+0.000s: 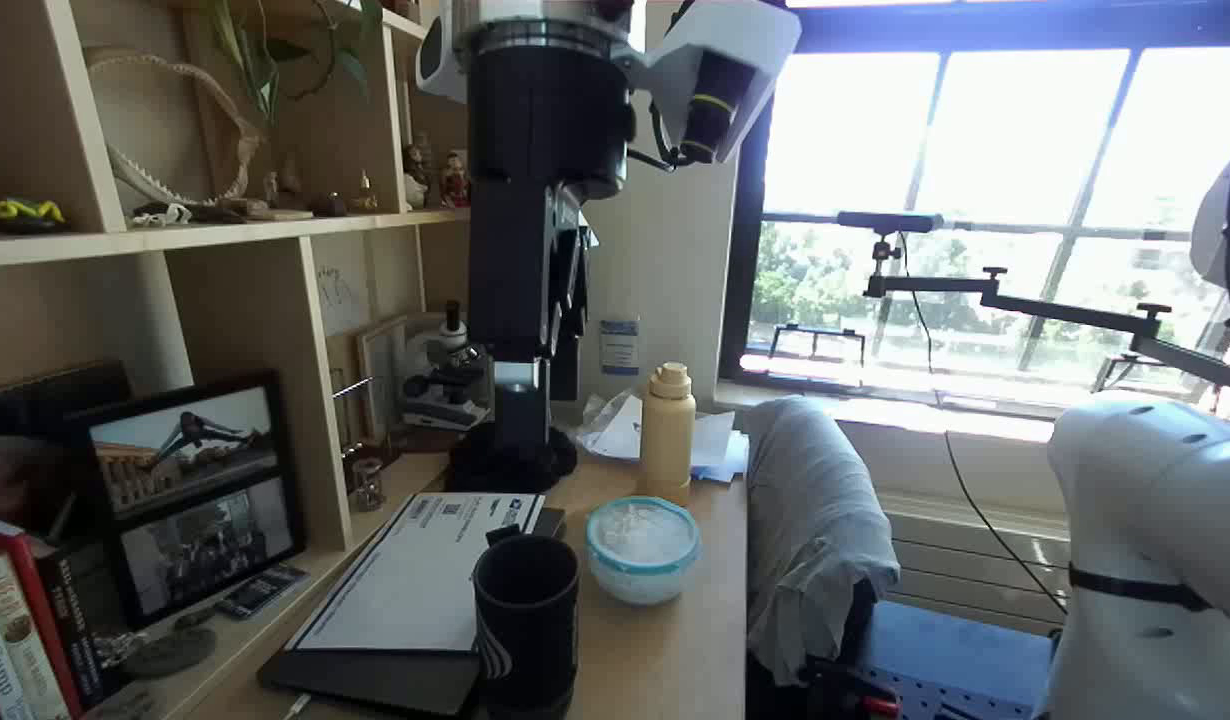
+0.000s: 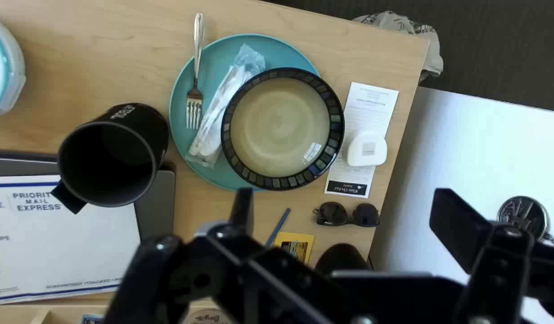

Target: Take the fork from the blue plate and place it in the brown bowl

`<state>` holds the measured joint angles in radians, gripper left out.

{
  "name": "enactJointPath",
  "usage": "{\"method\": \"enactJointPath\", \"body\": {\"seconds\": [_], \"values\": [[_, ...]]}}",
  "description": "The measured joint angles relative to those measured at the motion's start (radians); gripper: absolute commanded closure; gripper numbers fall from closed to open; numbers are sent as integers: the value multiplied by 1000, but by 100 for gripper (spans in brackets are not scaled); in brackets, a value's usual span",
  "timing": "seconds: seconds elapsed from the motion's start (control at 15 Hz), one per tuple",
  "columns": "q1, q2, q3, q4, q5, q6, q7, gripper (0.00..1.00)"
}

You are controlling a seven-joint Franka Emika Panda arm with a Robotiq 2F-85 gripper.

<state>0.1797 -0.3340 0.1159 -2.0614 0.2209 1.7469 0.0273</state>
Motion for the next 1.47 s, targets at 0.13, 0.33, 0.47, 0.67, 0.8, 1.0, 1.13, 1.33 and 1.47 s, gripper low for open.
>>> {"method": "enactJointPath", "body": {"seconds": [0.13, 0.33, 0.47, 0.67, 0.8, 1.0, 1.13, 1.33, 1.47], "values": [[0, 0, 0, 0, 0, 0, 0, 0], [-2, 0, 0, 0, 0, 0, -1, 0], [-8, -2, -2, -6, -14, -5, -1, 0], [-36, -27, -19, -51, -34, -56, -1, 0], [-56, -61, -42, -120, -35, -78, -5, 0], [-77, -116, -88, -259, -35, -74, -66, 0], [-87, -143, -115, -364, -35, -14, -141, 0], [-95, -163, -157, -521, -30, 167, -246, 0], [-102, -157, -200, -598, -30, 249, -317, 0]]}}
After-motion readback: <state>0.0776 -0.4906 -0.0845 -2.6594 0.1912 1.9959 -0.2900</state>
